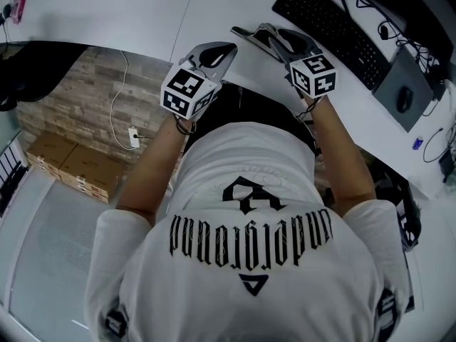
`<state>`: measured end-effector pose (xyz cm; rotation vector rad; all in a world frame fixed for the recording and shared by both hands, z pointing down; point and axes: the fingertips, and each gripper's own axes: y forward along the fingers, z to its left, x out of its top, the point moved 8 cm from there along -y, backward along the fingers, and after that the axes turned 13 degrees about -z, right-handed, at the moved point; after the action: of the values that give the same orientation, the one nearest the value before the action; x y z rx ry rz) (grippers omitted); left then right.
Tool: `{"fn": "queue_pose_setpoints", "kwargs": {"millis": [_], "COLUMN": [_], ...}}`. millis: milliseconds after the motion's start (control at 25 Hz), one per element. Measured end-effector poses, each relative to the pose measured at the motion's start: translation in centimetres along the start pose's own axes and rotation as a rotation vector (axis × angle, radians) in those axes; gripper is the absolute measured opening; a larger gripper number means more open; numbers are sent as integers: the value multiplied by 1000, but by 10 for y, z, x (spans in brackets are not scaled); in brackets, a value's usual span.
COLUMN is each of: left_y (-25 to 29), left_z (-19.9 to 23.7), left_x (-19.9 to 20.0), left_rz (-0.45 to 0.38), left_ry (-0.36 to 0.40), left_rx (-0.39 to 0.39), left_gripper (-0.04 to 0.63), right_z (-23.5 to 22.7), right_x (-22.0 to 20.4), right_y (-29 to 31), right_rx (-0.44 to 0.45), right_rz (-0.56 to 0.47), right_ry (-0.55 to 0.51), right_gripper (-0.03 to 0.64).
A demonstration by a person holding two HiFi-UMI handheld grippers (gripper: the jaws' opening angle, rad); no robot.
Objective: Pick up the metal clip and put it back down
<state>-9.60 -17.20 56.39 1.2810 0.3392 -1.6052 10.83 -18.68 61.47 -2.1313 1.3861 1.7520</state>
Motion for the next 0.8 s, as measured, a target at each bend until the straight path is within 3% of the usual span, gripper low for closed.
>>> {"fn": "queue_pose_setpoints", "kwargs": {"millis": [600,800], "left_y": [-89,-116], "left_z": [-7,-18], "left_x": [33,48], "left_rz": [-97,-143], "left_ry": [118,146], "left_rx": [46,49], "left_gripper": [12,12], "right_z": [73,103], "right_x": [49,69], "right_y": [-56,-77], "right_rx": [-56,-72], "right_rz": [-186,-256], "right_ry": [-103,-159], "right_gripper": [91,57]}}
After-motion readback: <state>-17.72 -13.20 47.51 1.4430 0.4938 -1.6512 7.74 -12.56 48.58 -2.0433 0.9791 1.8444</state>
